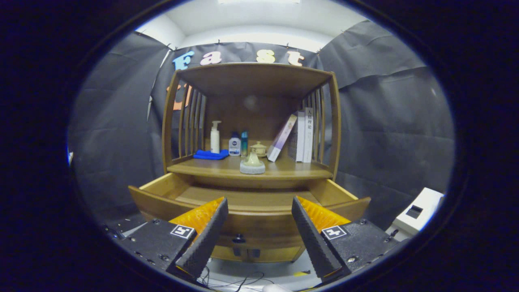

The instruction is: Pull open the drawer, take out the items inside it, and place them on the countertop above the cabinet.

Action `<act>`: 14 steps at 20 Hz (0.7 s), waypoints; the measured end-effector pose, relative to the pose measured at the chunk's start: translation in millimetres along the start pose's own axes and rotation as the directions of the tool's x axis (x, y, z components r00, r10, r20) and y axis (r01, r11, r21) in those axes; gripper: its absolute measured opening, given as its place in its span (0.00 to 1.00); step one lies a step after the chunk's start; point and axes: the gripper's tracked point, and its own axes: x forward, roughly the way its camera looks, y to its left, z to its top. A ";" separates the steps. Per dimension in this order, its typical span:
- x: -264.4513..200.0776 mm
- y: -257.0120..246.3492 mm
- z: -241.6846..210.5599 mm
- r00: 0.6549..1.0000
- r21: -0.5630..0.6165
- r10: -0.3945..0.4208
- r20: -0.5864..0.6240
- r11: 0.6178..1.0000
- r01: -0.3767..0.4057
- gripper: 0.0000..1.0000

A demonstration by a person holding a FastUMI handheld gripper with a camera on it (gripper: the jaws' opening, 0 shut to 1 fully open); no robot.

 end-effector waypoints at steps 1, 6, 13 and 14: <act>-1.2 3.4 -10.1 1.000 0.015 0.008 0.000 1.000 -0.008 0.99; 7.5 15.2 -54.9 0.999 -0.009 0.033 -0.029 0.999 -0.034 1.00; 28.6 38.0 -81.2 0.996 -0.007 0.021 -0.082 1.000 -0.021 1.00; 33.4 39.7 -80.4 0.997 -0.004 0.018 -0.081 1.000 -0.018 1.00</act>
